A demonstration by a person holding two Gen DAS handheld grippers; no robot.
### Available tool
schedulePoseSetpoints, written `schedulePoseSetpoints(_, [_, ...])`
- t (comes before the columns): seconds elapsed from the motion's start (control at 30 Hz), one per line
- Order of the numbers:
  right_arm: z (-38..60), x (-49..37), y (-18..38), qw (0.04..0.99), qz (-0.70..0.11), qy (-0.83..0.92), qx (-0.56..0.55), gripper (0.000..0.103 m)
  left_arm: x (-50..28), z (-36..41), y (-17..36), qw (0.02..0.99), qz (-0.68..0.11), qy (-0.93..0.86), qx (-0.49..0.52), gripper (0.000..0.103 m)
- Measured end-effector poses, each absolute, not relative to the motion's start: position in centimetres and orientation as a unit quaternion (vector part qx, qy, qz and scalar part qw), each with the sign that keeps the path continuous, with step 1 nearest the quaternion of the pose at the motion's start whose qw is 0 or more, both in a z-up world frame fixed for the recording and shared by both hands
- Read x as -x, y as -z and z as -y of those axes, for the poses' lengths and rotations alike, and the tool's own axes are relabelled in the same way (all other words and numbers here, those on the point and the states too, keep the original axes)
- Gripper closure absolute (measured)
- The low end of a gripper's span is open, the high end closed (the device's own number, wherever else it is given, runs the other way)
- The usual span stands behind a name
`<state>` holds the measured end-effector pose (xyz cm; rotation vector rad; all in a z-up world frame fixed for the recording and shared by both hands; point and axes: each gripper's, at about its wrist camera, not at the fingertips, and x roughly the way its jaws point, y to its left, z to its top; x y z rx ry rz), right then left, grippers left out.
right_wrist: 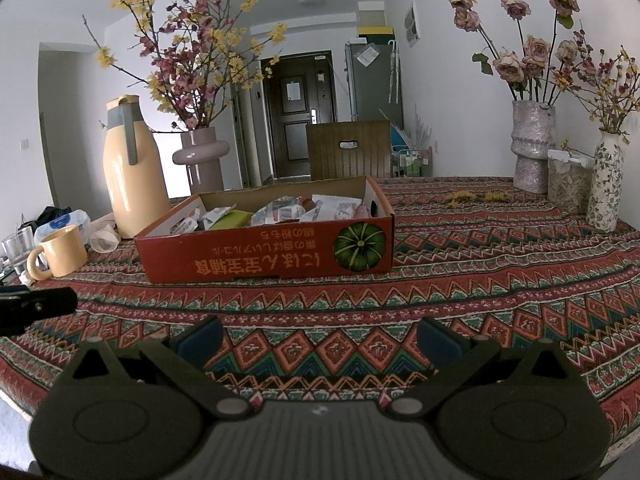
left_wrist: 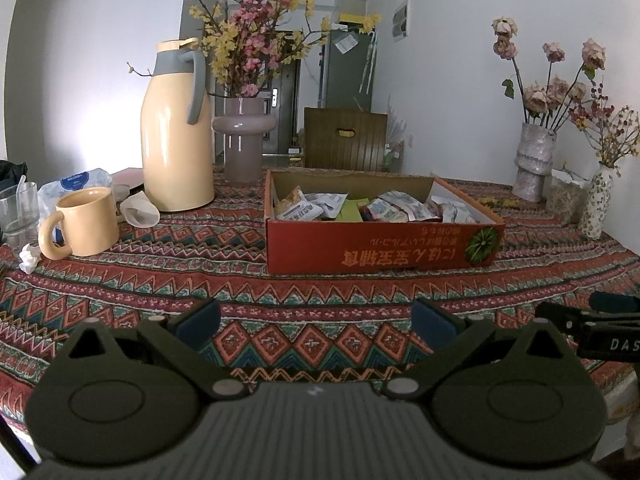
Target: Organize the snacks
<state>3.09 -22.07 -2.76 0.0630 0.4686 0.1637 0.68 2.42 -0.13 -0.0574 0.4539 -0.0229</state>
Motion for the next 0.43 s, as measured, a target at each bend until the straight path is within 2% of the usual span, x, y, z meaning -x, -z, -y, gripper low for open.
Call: schedulePoseSetpoints(0.43, [22.00,-2.97,3.02,0.968,-0.235,-0.082,-0.031,0.000,-0.89,-2.48,0.31,0.974,-0.223,0.021,0.034,0.000])
